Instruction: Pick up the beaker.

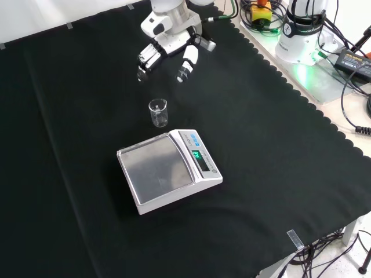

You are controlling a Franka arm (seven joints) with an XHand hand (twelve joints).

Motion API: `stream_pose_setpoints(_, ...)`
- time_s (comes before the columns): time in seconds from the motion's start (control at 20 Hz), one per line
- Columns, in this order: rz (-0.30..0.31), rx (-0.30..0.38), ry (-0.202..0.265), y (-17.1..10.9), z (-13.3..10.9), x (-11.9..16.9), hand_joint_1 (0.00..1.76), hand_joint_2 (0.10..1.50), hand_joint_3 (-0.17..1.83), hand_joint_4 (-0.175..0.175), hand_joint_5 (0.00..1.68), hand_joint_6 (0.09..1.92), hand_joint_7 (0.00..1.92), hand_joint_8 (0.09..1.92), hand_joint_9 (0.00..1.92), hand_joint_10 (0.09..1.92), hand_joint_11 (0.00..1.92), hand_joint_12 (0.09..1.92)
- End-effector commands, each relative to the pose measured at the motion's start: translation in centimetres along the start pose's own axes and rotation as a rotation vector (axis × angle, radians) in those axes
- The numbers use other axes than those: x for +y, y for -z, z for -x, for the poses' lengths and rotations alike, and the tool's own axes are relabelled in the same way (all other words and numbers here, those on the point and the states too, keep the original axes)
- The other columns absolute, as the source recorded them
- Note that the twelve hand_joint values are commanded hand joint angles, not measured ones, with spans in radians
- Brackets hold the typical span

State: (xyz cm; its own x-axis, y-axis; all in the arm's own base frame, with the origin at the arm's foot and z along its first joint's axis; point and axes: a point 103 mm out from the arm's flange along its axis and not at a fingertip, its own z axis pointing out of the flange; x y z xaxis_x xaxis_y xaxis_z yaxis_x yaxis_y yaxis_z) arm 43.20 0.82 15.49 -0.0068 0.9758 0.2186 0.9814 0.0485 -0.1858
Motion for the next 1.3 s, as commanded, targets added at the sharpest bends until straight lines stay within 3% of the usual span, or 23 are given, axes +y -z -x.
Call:
stream_pose_setpoints(0.05, -0.021, 0.020, 0.018, -1.2, 0.8, 0.2, 0.06, 0.95, 0.28, -0.066, 0.36, 0.09, 0.11, 0.84, 0.22, 0.84, 0.22, 1.49)
stream_pose_setpoints(0.3, -0.041, 0.040, 0.029, -2.4, 1.8, 0.0, 0.07, 0.95, 0.28, -0.067, 0.36, 0.09, 0.11, 0.84, 0.22, 0.84, 0.22, 1.49)
stream_pose_setpoints(0.95, -0.088, 0.028, 0.012, -4.8, -0.2, 1.9, 0.06, 0.96, 0.27, -0.068, 0.36, 0.09, 0.11, 0.84, 0.22, 0.84, 0.23, 1.49)
stream_pose_setpoints(1.25, -0.107, 0.042, 0.015, -5.6, 0.3, 2.5, 0.06, 0.96, 0.26, -0.069, 0.36, 0.09, 0.11, 0.85, 0.22, 0.84, 0.23, 1.49)
stream_pose_setpoints(1.3, -0.117, 0.013, -0.004, -5.9, -2.9, 3.3, 0.07, 0.96, 0.26, -0.069, 0.37, 0.09, 0.11, 0.85, 0.22, 0.84, 0.23, 1.49)
